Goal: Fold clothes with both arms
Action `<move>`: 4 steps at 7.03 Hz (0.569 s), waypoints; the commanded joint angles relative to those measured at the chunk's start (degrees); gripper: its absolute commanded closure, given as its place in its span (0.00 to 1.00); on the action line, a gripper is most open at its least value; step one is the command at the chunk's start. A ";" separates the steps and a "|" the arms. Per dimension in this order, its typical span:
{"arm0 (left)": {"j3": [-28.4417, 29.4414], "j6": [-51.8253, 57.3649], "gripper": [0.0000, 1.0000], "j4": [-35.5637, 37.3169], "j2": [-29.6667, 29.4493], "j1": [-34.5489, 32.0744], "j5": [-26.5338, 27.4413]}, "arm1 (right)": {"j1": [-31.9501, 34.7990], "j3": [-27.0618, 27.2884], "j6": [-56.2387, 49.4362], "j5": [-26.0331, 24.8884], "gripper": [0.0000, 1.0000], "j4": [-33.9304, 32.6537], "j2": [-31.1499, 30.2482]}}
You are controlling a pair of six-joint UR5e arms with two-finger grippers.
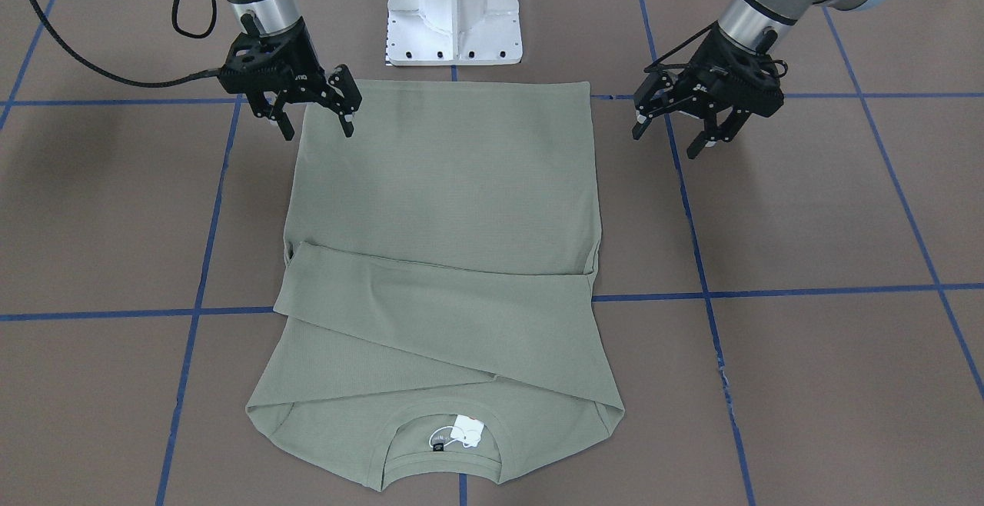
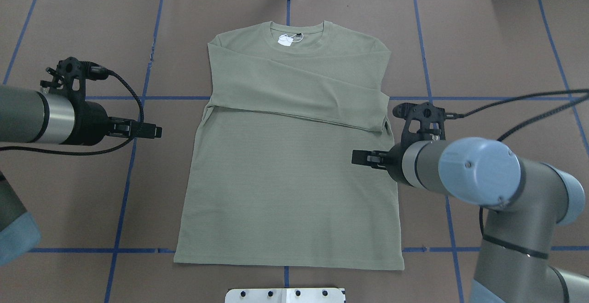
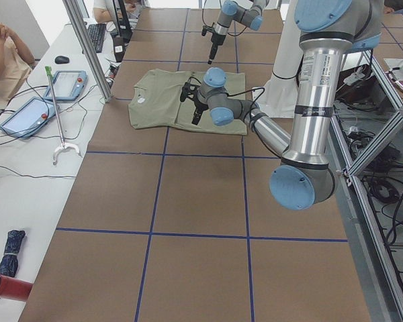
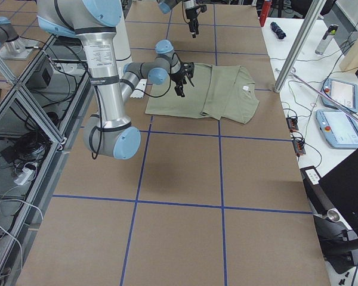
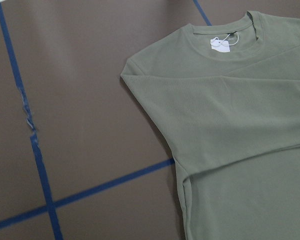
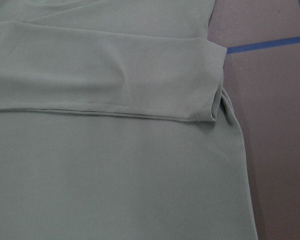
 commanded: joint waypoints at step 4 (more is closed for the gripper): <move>-0.81 -35.56 0.35 -6.08 7.16 29.65 24.39 | -19.03 7.48 23.04 -17.43 0.14 6.12 -14.63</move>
